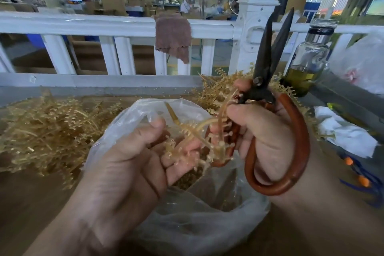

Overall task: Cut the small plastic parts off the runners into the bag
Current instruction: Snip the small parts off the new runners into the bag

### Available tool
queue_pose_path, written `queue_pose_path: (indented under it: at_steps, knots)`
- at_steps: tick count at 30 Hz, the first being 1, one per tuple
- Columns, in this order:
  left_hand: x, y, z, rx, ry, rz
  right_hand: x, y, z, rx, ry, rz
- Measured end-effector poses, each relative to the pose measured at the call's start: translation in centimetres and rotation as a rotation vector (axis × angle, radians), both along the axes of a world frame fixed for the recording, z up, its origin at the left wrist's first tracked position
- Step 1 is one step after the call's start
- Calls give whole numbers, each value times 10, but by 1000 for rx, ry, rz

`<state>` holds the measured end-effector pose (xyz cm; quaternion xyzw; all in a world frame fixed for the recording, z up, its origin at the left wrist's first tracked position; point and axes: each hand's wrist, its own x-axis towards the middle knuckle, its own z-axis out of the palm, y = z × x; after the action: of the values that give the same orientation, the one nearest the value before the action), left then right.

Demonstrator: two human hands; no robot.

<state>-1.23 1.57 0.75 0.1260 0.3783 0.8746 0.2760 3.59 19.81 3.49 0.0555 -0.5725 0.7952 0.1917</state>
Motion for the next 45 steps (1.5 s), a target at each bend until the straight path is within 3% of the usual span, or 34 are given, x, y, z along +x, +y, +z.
queue_pose_path:
  at_steps: [3, 8, 11, 14, 18, 23, 27, 32, 39, 45]
  knots:
    - [4, 1, -1, -222, 67, 84, -3, 1, 4, -62, -20, 25]
    - [14, -9, 8, -897, 634, 612, 3, 7, 2, 53, -78, 135]
    - [19, -8, 11, -1022, 951, 664, 7, 6, 0, 183, -110, 131]
    - [29, 0, 10, -950, 1084, 465, 13, 4, -3, 510, -83, 30]
    - [29, 0, 15, -879, 826, 255, 15, -2, -7, 590, -50, -74]
    - [25, 2, 8, -754, 679, 186, 14, -6, -15, 655, 11, -193]
    - [22, 0, 8, -531, 514, 263, 20, -7, -13, 520, 5, -25]
    - [21, -1, 9, -518, 476, 357, 22, -6, -15, 479, 1, 6]
    - [24, 1, 15, -538, 383, 176, 24, -5, -14, 570, 41, -58]
    - [24, 0, 19, -426, 272, 72, 23, -6, -17, 463, 65, -14]
